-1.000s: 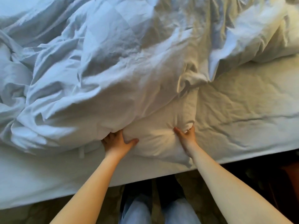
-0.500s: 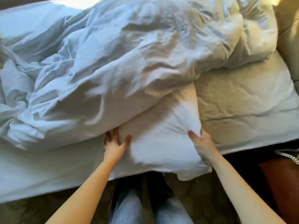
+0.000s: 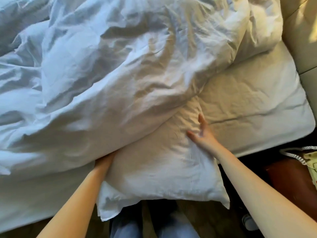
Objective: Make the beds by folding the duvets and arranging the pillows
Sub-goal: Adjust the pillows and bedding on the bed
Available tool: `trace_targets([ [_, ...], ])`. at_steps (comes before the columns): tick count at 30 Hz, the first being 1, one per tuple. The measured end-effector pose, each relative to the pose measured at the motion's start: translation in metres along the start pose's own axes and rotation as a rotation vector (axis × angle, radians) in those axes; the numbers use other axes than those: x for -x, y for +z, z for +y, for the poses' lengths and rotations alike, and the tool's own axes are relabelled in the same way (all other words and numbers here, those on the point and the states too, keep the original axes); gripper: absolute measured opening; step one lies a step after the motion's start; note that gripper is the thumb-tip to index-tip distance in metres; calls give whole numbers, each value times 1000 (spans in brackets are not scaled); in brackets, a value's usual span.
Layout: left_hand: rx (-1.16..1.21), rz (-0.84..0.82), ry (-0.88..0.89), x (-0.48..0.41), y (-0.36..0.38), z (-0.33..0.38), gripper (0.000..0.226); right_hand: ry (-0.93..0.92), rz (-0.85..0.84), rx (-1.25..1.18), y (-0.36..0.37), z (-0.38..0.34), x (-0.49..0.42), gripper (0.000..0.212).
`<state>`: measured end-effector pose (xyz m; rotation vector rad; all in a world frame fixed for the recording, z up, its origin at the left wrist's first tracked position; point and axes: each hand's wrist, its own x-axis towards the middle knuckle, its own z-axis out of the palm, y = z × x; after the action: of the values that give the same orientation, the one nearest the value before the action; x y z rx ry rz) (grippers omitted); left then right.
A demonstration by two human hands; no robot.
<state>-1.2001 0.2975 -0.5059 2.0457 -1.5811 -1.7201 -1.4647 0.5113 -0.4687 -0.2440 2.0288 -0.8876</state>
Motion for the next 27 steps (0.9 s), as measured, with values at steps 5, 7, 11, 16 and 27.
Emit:
trace_targets([
  [5, 64, 93, 3, 9, 15, 2, 49, -50, 124, 122, 33, -12, -15, 89],
  [7, 73, 117, 28, 22, 18, 16, 47, -32, 166, 173, 32, -19, -11, 74],
  [11, 96, 90, 73, 46, 8, 39, 36, -62, 226, 152, 15, -44, 11, 47],
  [16, 24, -89, 32, 94, -8, 48, 30, -102, 323, 100, -1, -59, 68, 31],
  [27, -286, -488, 122, 144, -115, 14, 59, 177, 587, -122, 100, 12, 263, 24],
])
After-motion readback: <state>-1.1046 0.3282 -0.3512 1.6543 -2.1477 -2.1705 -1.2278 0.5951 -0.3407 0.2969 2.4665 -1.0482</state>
